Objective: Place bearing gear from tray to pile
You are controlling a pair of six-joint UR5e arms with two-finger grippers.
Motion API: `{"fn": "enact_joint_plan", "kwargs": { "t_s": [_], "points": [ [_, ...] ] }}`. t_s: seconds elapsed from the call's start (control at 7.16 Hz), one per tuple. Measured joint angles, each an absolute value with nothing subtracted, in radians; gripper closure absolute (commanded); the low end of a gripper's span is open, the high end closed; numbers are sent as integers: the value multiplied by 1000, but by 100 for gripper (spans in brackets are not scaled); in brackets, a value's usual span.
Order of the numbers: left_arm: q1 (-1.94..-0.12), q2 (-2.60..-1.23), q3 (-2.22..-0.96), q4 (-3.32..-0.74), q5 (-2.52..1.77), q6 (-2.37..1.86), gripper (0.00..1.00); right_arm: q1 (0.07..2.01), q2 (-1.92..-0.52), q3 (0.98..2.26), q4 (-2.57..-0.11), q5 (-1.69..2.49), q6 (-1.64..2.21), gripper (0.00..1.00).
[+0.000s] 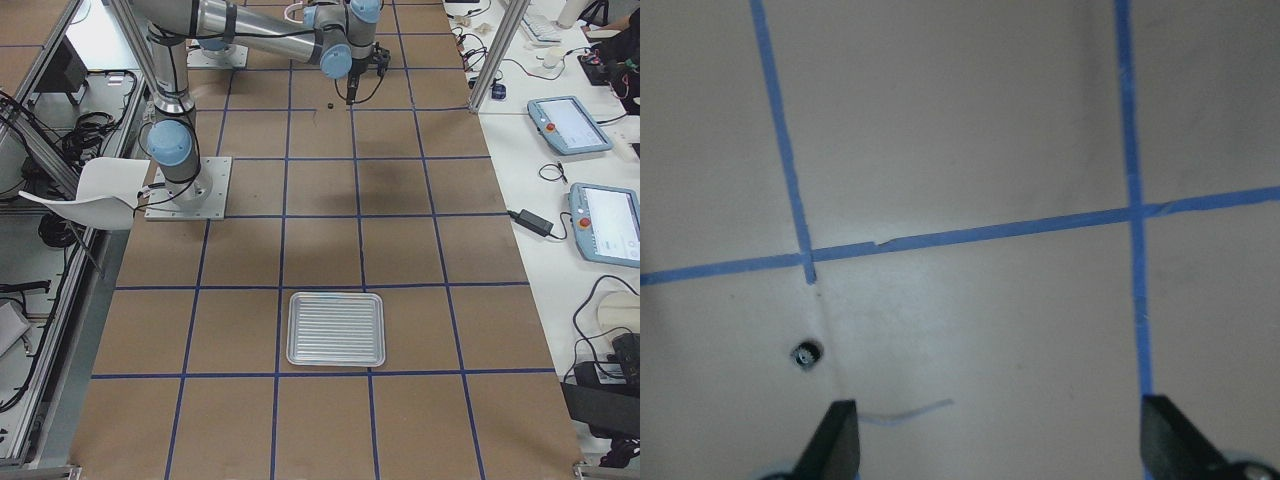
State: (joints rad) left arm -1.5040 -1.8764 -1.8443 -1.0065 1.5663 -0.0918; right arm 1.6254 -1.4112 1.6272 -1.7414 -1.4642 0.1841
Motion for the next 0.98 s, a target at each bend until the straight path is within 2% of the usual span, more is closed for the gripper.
{"fn": "enact_joint_plan", "kwargs": {
  "t_s": [0.28,0.42,0.56,0.98],
  "points": [
    [-1699,-1935,-1831,-941,1482,-291,9,1550,-1482,1505,-1494,-1549,65,0],
    [-1783,-1975,-1821,-925,1472,-359,4,1544,-1496,1481,-1446,-1562,49,0],
    [-1852,-2015,-1810,-895,1477,-408,14,1543,-1504,1474,-1429,-1566,44,0],
    [-1955,-2058,-1820,-846,1532,-495,17,1541,-1507,1508,-1425,-1569,43,0]
  ]
}}
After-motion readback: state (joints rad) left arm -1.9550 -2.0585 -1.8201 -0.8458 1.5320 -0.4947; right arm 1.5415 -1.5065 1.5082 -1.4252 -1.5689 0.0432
